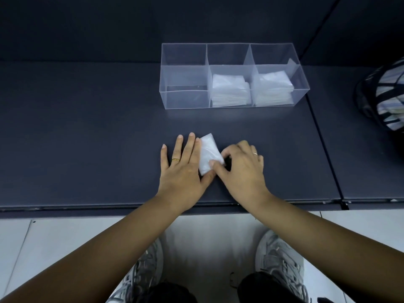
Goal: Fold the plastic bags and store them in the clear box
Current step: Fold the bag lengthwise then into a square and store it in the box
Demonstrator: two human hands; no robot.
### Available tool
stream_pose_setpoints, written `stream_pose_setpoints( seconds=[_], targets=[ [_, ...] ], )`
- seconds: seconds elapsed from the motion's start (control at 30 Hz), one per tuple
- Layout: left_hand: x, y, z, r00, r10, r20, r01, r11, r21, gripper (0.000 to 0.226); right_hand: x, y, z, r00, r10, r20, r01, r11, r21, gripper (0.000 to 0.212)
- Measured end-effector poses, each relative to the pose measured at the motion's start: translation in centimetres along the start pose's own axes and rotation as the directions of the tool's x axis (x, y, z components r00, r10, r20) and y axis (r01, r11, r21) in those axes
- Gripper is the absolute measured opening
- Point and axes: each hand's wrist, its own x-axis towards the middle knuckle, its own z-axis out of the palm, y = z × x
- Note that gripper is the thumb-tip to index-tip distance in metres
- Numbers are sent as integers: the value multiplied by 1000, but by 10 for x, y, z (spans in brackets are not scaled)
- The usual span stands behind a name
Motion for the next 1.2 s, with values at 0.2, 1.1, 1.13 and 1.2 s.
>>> stream_pose_setpoints(
  seconds=[0.2, 1.1, 1.13, 1.2],
  targets=[
    [-7, 13, -19, 993, -57, 106, 83, 963, -257, 93, 6, -7, -17, 998, 42, 55, -57, 948, 312, 15],
    [73, -10, -87, 895, 134, -426, -251, 940, -232, 41, 156, -4, -92, 952, 269, -144, -154, 831, 535, 14],
    [74, -10, -81, 914, 177, -366, -246, 957, -152, 55, 162, -3, -83, 948, 272, -167, -193, 905, 380, 13],
    [76, -13, -68, 941, 199, -273, -212, 977, -16, 69, 165, -2, -70, 941, 239, -238, -235, 971, 46, 10]
  ],
)
